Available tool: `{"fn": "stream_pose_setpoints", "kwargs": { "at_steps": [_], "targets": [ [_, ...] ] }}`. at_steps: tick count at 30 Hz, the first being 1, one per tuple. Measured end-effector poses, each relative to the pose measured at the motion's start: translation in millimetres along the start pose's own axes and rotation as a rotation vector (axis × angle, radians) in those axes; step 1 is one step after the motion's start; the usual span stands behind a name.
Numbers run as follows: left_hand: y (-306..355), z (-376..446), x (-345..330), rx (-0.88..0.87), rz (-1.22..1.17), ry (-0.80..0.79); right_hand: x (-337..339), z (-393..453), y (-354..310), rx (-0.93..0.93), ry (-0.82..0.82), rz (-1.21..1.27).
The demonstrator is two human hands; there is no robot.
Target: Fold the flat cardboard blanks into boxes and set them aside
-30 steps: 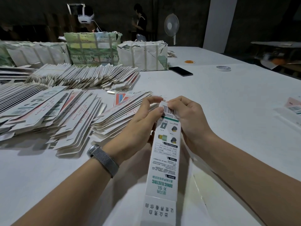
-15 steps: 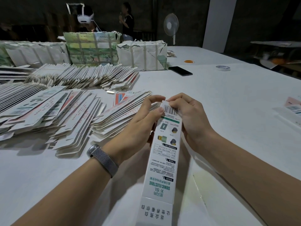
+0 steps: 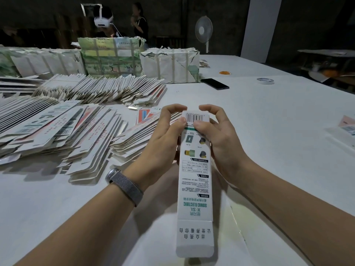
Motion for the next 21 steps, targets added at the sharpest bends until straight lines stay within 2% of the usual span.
{"fn": "stream_pose_setpoints", "kwargs": {
  "at_steps": [5, 21],
  "targets": [
    [3.7, -0.4, -0.3, -0.054, 0.008, 0.029, -0.6, -0.7, -0.8, 0.034, 0.018, 0.047],
    [4.1, -0.8, -1.2, -0.036, 0.006, 0.025, 2.5, 0.5, -0.2, 0.028, -0.001, 0.085]
  ]
}}
Point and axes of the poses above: each hand's wrist, its own z-axis towards the middle knuckle, its own x-axis out of the back of the hand, y = z × x, the point moved 4 cm from there along z, towards the middle knuckle, and after that the axes turned 7 degrees about x, right-handed, at the moved point
